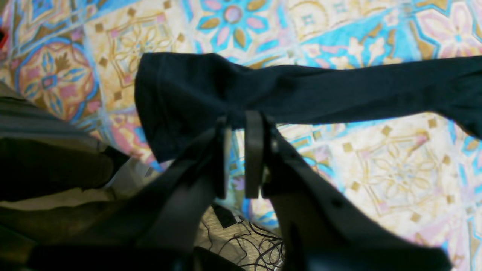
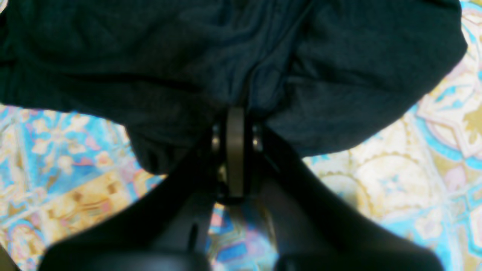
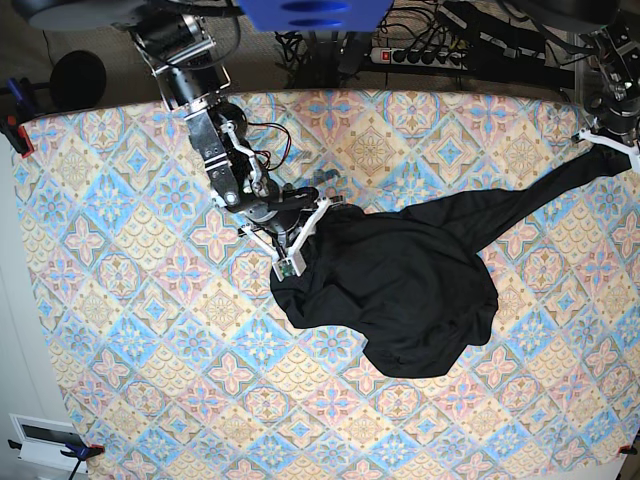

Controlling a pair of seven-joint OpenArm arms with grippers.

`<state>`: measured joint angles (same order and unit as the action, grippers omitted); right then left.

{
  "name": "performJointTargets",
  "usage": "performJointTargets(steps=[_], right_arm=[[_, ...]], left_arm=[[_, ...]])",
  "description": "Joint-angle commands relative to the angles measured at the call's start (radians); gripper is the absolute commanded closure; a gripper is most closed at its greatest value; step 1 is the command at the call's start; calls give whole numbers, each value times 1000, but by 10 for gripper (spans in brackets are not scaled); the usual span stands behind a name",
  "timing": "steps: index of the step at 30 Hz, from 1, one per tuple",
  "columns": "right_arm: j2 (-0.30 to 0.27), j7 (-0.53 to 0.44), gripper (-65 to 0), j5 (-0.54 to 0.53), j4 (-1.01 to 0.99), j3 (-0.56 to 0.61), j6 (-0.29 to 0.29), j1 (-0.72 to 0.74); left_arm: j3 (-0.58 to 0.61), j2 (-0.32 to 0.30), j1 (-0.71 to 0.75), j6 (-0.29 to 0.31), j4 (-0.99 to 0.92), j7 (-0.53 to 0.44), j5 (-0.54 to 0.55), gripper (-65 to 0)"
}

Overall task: Layout the t-shirt on the table in an organized manner, then fold the t-shirt properly
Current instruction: 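Grasp the shirt's opposite edge with the right gripper, then reach the left gripper into the shirt's middle and grasp fabric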

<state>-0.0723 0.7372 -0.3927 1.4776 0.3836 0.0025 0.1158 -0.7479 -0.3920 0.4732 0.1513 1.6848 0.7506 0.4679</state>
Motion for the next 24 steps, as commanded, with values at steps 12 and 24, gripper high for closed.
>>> performJointTargets(steps=[12,24], right_arm=[[-83,-34,0,-9,341,-173,4,-189],[-139,-35,0,-10,507,-346,4,-367]], left_arm=[[109,-20,-90,3,15,-23,1,-68],[331,-18,-330,-2,13,-19,-4,-71]])
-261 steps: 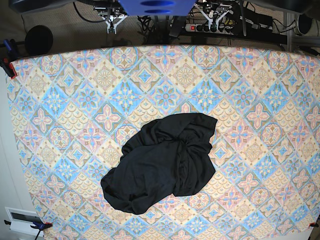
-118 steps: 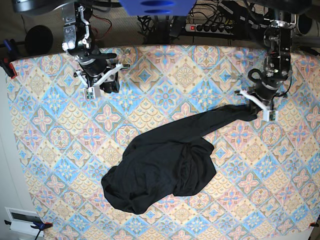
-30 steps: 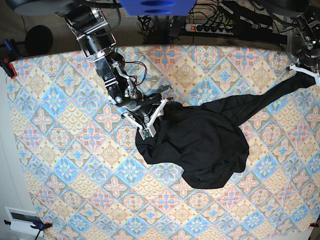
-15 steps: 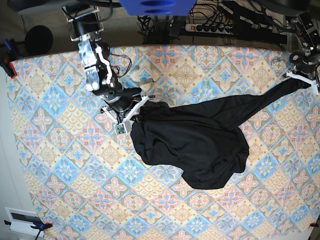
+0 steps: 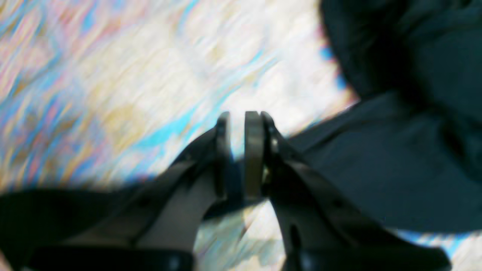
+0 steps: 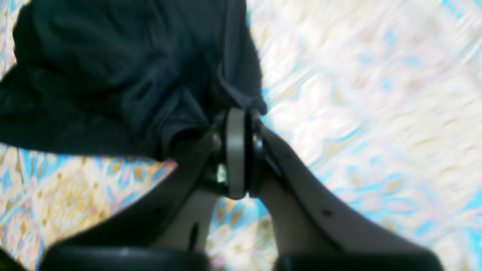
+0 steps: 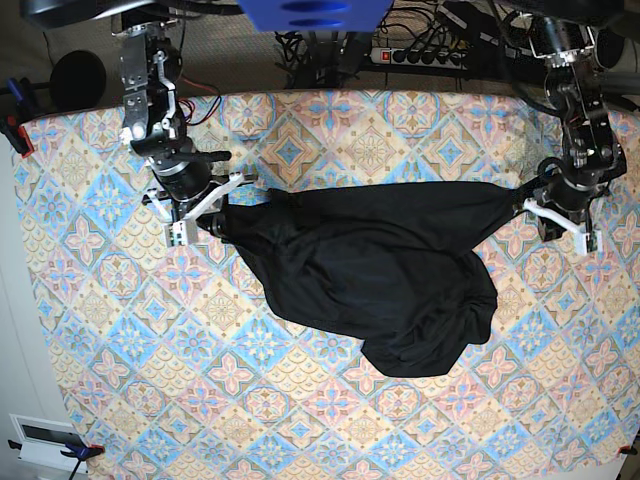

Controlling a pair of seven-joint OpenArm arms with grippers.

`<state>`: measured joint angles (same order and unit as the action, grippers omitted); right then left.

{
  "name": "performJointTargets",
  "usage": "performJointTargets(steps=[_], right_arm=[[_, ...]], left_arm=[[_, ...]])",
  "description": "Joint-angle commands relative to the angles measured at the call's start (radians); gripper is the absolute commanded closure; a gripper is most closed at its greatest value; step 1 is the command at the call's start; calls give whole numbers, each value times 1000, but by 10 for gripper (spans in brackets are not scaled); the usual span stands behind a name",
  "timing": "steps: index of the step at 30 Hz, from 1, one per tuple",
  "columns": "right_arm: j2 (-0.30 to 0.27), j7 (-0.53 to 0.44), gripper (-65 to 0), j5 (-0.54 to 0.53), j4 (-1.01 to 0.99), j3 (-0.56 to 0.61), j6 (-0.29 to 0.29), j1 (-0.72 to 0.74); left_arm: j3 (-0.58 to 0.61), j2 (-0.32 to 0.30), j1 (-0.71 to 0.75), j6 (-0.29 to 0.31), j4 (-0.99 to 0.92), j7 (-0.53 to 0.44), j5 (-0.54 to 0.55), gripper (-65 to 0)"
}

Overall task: Layout the t-shirt on the table in an organized manner, then fold the t-shirt properly
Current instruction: 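Reach the left gripper into the shirt's middle and grasp fabric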

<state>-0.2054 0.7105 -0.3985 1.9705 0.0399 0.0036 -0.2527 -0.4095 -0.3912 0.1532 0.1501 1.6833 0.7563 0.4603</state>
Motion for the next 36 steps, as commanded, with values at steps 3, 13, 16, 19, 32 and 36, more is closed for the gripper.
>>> performJointTargets(steps=[3,13,16,19,32,36], right_arm=[[-6,-9,0,-4,17,-47,3,-60],[-4,-9,0,-4,22,-200,3,-125],[-4,-9,0,-4,22,-212,3,-125],[-4,-9,0,-4,22,-212,3,-122],[-1,-4,0,-4,11,-170,3,-63],[-1,-2,0,-4,11,-130,3,-9]], left_arm=[[51,-19,-71,-2,11,-25,2,-71],[209,47,-306,-4,-217,-30,-134,-72],[249,53,-346,-4,-272,-33,-142,-72],[315,54,-376,-2,-282,-33,-140,-74],[726,48,-475,39,-167,-22,56,-152],[921,59,-533,78,-167,-22,53,-152]])
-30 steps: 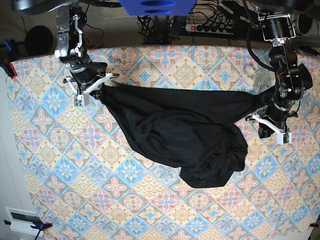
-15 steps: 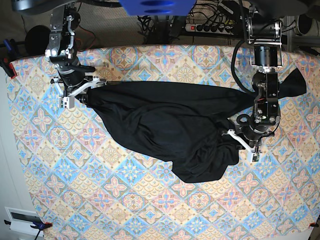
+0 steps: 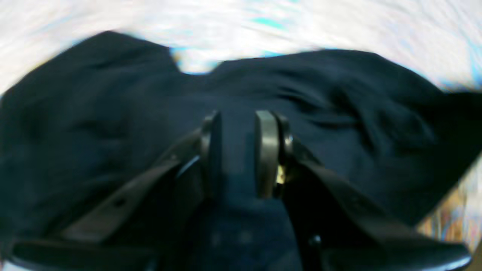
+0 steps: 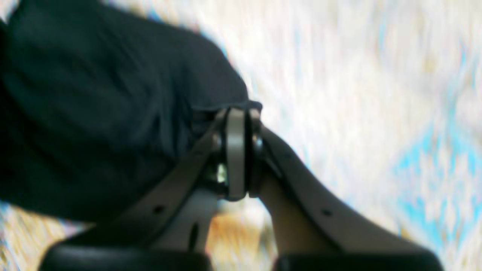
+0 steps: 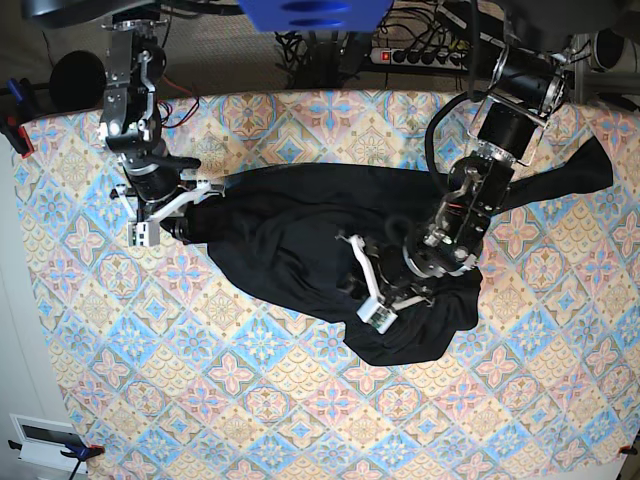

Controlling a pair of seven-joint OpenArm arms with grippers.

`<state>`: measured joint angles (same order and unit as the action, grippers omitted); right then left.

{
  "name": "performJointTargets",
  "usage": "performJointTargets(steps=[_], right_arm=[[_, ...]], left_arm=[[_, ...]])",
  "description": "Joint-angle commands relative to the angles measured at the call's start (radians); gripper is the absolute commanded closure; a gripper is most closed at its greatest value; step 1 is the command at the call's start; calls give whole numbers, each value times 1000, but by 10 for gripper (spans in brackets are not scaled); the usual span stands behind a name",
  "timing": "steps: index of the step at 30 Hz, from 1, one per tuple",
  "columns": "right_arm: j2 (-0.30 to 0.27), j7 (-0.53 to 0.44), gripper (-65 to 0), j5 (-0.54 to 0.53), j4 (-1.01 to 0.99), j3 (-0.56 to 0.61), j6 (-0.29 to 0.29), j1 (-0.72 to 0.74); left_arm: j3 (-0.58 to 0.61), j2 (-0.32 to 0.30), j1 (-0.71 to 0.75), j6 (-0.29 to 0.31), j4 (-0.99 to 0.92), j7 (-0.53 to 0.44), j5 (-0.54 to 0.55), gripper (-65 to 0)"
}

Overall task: Layout the t-shirt on the table in an organized manner, then fold the t-shirt properly
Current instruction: 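Reach the left gripper into the shirt's middle and grasp fabric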

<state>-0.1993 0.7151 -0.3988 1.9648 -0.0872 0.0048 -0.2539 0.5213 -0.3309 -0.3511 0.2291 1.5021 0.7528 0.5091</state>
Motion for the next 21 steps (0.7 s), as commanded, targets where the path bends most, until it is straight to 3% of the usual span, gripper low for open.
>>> performJointTargets(steps=[1,8,13,15,18,21], right_arm=[[-7,-7,0,-4,17,4,2,-6],[-6,-7,0,-4,17,8,2,1],[-6,-7,0,-4,17,4,2,-2],[-6,-7,0,-4,17,4,2,-2],[-6,-7,0,-4,17,2,2,-3],[-6,-7,0,-4,17,2,2,-6]], left_arm=[[43,14,-47,-1,13,-20,0,-152],[302,109,-139,2,-120,-29,-191,-151],[400,172,-194,2,-234,-31,-209,-148],[406,178,-211,2,-243,-46,-211,-118],[405,178,-239,2,-257,-121,-218,-6],[403,183,-277,-3,-323,-172,-263,0]])
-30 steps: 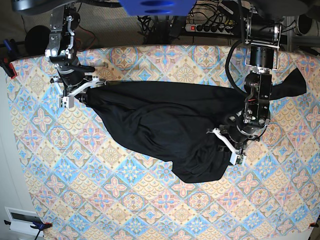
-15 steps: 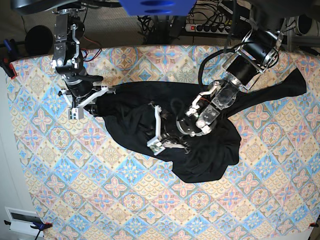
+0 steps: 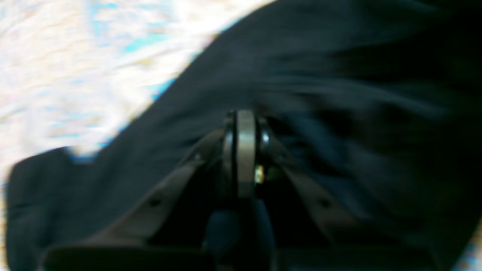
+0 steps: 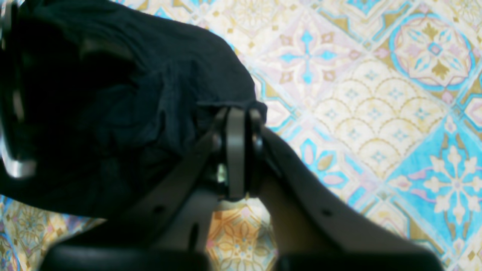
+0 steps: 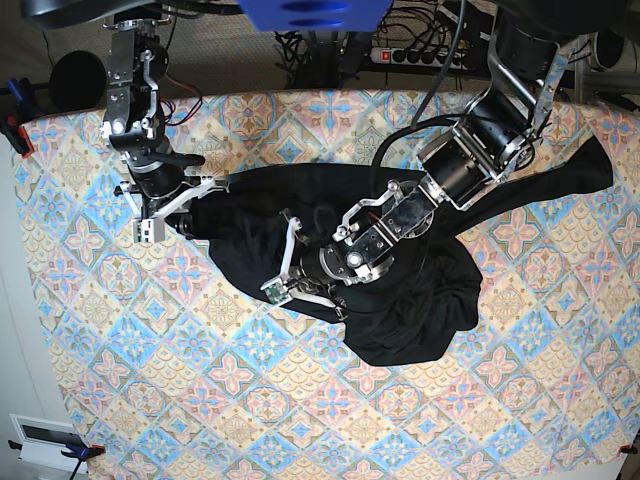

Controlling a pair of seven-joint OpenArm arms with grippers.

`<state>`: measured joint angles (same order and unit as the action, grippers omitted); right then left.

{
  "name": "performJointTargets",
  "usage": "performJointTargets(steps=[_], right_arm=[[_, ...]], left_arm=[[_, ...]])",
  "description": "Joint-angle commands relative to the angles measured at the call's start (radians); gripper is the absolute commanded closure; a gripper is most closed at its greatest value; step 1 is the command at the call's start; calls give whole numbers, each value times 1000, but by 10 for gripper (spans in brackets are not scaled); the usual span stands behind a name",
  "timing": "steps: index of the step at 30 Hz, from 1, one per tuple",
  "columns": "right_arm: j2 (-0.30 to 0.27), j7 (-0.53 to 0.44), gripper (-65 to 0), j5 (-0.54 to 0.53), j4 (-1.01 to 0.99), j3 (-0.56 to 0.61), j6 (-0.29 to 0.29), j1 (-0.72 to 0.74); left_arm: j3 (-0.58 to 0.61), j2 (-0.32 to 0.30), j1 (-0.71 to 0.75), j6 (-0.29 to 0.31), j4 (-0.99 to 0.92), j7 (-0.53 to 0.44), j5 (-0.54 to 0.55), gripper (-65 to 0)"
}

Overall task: Layout the t-shirt on the table in an organized manner, then fold the t-shirt properly
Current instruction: 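Reach the left gripper into the shirt's middle and grasp fabric, then drag the grasped fabric away from the right gripper with the left gripper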

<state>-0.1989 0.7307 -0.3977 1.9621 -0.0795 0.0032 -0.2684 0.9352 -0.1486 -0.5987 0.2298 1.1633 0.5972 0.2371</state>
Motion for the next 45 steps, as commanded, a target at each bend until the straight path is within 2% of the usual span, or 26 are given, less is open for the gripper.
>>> performJointTargets(steps=[1,5,10,14,17,23,26,30,35,38,40,42,44,45], right_arm=[[-6,-23,0,-5,20,-6,4,8],[-6,-21,0,-5,20,-6,4,8],[-7,-20,0,-5,20,-7,4,10],[-9,-20,0,-4,18,-7,4,11],[-9,-20,0,-4,18,-7,4,14],[-9,-20,0,-2,4,-7,4,16],[-10,-20,0,-2,4,-7,4,16],[-10,-20,0,-2,4,-7,4,18],[-10,-20,0,-2,4,-7,4,18],[-10,-20,0,-2,4,-7,4,18],[-10,-20,0,-2,4,-7,4,18],[-10,-20,0,-2,4,-7,4,18],[-10,-20,0,-2,4,-7,4,18],[-10,-20,0,-2,4,-7,4,16]], left_arm=[[-12,1,-42,-4,-1,-38,-3,0],[-14,-4,-93,-8,-10,-98,-2,0],[-64,-3,-114,-2,-7,-93,3,0],[-68,-1,-114,1,-4,8,98,-7],[-66,-1,-114,1,-4,60,212,-63],[-49,1,-112,1,-3,146,390,-230],[31,1,-116,1,-3,148,453,-253],[160,2,-116,1,-3,140,463,-253],[276,13,-114,1,-10,57,454,-252],[313,20,-114,-5,-21,4,373,-246],[308,34,-114,-8,-61,-39,296,-202],[299,57,-116,-8,-110,-84,238,-122],[252,86,-122,-10,-181,-121,183,-14],[221,102,-122,-10,-207,-130,155,0]])
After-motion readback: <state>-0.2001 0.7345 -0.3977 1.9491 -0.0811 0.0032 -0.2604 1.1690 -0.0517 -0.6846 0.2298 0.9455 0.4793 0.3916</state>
